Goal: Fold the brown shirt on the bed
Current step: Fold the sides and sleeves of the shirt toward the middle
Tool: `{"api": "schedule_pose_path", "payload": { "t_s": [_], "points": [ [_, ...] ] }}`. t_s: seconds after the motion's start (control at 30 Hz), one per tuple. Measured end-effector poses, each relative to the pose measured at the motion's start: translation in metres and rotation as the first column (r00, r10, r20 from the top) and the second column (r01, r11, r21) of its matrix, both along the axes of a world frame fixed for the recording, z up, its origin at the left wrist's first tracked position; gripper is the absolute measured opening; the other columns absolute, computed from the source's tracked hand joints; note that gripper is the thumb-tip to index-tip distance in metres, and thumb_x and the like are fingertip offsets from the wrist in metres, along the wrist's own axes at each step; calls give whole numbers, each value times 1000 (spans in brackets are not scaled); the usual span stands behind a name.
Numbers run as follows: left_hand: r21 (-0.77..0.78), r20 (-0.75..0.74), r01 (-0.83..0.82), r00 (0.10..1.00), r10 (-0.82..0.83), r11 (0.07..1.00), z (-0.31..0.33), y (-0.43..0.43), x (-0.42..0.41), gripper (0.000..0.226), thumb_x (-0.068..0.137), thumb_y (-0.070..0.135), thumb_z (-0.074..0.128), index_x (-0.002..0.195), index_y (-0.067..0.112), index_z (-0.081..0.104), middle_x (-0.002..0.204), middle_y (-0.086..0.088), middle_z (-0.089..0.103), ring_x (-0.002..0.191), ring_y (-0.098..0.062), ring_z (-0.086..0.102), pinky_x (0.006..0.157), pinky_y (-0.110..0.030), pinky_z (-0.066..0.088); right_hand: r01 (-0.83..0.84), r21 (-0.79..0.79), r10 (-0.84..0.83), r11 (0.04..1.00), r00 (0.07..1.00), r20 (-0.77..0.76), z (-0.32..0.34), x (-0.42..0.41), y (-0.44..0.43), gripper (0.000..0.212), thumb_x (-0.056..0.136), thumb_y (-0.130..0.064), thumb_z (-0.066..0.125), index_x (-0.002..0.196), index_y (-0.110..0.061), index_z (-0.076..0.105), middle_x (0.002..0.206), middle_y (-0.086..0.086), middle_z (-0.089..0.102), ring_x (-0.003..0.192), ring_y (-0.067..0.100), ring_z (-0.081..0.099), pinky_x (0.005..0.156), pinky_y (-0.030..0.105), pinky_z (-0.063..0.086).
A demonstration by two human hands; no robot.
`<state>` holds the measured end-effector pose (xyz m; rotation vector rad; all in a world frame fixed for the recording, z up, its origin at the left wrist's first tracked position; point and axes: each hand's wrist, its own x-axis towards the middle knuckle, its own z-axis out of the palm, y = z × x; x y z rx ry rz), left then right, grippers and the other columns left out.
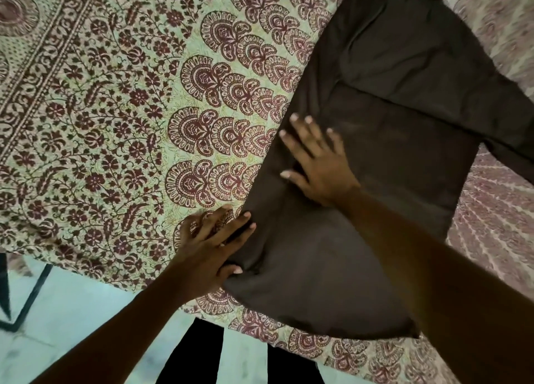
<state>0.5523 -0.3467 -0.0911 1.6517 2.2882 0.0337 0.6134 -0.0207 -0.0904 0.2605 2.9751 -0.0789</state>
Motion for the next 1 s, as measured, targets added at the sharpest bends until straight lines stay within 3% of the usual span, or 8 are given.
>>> {"api": "schedule_pose_path", "payload": {
  "t_s": [0.1,0.27,0.37,0.43,0.53,0.67,0.8,1.0],
  "points": [
    [-10,-28,62,998,-62,998,-1,5,-5,97,72,68,73,157,37,39,168,7,33,150,-30,37,108,-59,28,-194,-53,198,980,977,84,-11,16,-12,78,101,-73,25,165,-31,13,174,0,5,161,21,9,125,54,18],
    [-36,-37,127,991,-129,991,3,18,-13,86,71,75,67,144,30,58,151,2,54,142,-27,45,107,-59,29,152,-32,-150,988,988,46,-19,-4,33,75,99,-73,26,164,-37,17,174,-1,7,160,25,12,121,61,18],
    [94,-16,75,997,-74,993,9,45,-15,58,90,61,59,134,24,64,140,0,60,134,-26,54,108,-53,31,126,-34,-126,991,992,7,-8,-22,56,77,100,-72,25,164,-28,22,174,6,11,160,28,12,123,57,17],
    [153,12,-1,1000,-1,988,13,74,-22,53,99,51,52,142,21,58,154,-3,50,140,-26,49,109,-49,33,22,-30,-22,999,1000,7,-3,-30,60,78,101,-69,27,164,-24,24,174,7,11,160,27,12,123,54,19],
    [181,20,-59,998,57,982,11,126,-38,68,102,51,45,160,16,36,172,-4,23,157,-23,26,120,-45,28,-108,-42,111,993,992,58,-6,-37,73,78,100,-69,22,164,-25,23,174,5,12,160,25,12,124,53,20],
    [180,-29,5,1000,0,984,0,192,-63,85,102,56,42,166,13,7,175,-4,3,162,-19,4,128,-44,19,-14,-63,19,998,997,80,-8,-53,114,78,96,-72,13,165,-34,17,174,-1,9,160,22,9,124,55,16],
    [78,-36,32,999,-30,996,-15,214,-85,92,98,66,39,166,14,6,175,-5,-1,162,-20,-1,128,-47,18,96,-33,-92,995,989,113,-4,-79,156,80,92,-76,8,163,-41,15,174,0,8,161,25,6,124,58,12],
    [67,-57,26,998,-23,997,-25,208,-83,92,96,69,37,166,17,8,175,-2,-1,162,-18,1,127,-50,19,184,-25,-177,983,968,180,3,-112,206,89,84,-84,3,163,-44,13,174,-4,7,160,26,7,123,62,11]
  ]
}}
